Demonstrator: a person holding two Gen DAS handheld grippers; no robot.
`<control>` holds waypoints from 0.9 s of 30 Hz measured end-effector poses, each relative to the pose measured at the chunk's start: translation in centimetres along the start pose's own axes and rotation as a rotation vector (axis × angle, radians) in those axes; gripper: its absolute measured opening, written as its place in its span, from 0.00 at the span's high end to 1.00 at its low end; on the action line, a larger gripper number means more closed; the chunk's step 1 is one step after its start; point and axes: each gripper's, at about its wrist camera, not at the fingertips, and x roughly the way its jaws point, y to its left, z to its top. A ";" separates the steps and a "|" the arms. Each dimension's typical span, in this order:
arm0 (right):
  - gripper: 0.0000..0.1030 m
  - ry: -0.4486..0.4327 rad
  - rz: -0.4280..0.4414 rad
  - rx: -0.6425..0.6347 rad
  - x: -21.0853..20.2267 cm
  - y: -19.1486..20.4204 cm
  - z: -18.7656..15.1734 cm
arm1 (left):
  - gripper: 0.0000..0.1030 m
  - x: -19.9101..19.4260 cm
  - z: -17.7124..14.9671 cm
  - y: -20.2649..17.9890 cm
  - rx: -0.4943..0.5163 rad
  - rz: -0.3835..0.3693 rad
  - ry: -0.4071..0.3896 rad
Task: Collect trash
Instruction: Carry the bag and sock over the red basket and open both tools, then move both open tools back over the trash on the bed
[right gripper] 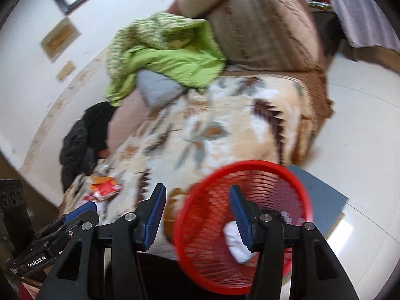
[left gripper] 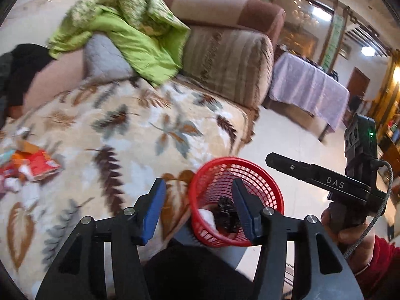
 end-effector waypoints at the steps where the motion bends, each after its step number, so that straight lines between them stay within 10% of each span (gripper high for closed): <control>1: 0.45 0.000 0.024 -0.018 -0.1 1.0 0.0 | 0.46 -1.3 0.0 0.4 -0.010 0.021 -0.018; 17: 0.34 -0.166 0.303 -0.301 -8.8 15.6 1.4 | 0.35 -19.3 0.5 3.5 -0.104 0.253 -0.281; 27: 0.33 -0.030 0.328 -0.388 -3.1 19.5 -0.6 | 0.32 -19.8 -2.2 9.2 -0.217 0.344 -0.237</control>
